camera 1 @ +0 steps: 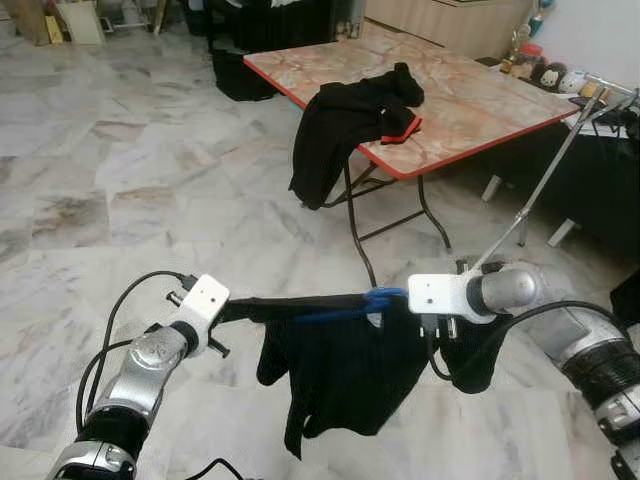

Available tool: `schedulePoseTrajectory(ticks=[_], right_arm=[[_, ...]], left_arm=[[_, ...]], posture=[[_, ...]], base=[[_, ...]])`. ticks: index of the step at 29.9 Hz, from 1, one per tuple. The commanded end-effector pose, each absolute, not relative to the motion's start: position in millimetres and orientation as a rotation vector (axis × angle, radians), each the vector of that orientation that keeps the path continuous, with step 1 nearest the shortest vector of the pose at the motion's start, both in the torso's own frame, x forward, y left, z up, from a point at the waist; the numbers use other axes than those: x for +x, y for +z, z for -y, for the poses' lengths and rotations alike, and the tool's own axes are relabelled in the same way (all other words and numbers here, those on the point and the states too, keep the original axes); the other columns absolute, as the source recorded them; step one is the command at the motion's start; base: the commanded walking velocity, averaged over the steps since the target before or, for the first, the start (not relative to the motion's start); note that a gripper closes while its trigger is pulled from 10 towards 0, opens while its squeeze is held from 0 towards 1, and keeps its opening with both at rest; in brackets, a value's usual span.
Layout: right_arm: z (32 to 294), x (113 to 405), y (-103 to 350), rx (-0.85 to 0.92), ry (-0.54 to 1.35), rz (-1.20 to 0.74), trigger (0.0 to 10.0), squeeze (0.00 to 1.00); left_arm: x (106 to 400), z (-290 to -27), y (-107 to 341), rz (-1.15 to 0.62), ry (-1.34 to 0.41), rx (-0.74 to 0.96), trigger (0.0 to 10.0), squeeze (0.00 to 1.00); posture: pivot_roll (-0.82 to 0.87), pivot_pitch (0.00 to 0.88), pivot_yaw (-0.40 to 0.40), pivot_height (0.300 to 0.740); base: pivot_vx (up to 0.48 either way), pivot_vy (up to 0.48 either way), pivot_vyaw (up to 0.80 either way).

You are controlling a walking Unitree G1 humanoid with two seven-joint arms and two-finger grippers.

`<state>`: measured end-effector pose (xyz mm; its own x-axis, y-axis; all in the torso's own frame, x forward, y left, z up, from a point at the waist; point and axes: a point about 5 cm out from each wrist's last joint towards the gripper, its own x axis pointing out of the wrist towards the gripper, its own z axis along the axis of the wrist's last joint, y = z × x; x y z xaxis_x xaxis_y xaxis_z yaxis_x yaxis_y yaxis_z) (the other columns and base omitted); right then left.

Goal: Hang hanger

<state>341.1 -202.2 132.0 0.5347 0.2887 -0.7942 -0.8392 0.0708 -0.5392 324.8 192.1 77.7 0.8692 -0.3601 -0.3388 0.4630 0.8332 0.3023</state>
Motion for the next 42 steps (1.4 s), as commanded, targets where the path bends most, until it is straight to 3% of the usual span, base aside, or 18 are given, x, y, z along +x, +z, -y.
schedulePoseTrajectory(ticks=[1, 6, 14, 19, 27, 35, 42], right_arm=[[210, 348, 138, -1.243, 0.828, -0.583, 10.0, 0.0], [189, 353, 129, -1.205, 0.784, -0.538, 10.0, 0.0], [131, 354, 104, -0.939, 0.788, -0.478, 10.0, 0.0], [120, 350, 94, -0.912, 0.798, -0.496, 10.0, 0.0], [117, 359, 88, -0.78, 0.604, -0.522, 10.0, 0.0], [105, 365, 99, -0.61, 0.6, -0.471, 10.0, 0.0], [91, 371, 110, -0.459, 0.606, -0.43, 10.0, 0.0]], left_arm=[[327, -194, 87, -0.253, -0.441, 0.338, 0.0, 0.0], [329, -179, 103, -0.199, -0.511, 0.269, 0.0, 0.0], [325, -147, 132, -0.133, -0.704, 0.211, 0.0, 0.0], [320, -137, 138, -0.125, -0.758, 0.204, 0.0, 0.0], [293, -115, 146, -0.168, -1.012, 0.208, 0.0, 0.0], [286, -118, 133, -0.256, -1.027, 0.265, 0.0, 0.0], [270, -113, 133, -0.307, -1.146, 0.282, 0.0, 0.0]], posture=[[0.0, 0.0, -0.079, 0.74], [0.01, 0.0, -0.08, 0.74], [0.02, 0.0, -0.083, 0.74], [0.03, 0.0, -0.083, 0.74], [0.04, 0.0, -0.079, 0.74], [0.04, 0.0, -0.079, 0.74], [0.04, 0.0, -0.078, 0.74]], base=[[0.0, 0.0, 0.0], [0.0, 0.0, 0.0], [0.0, 0.0, 0.0], [0.0, 0.0, 0.0], [0.0, 0.0, 0.0], [0.0, 0.0, 0.0], [0.0, 0.0, 0.0]])
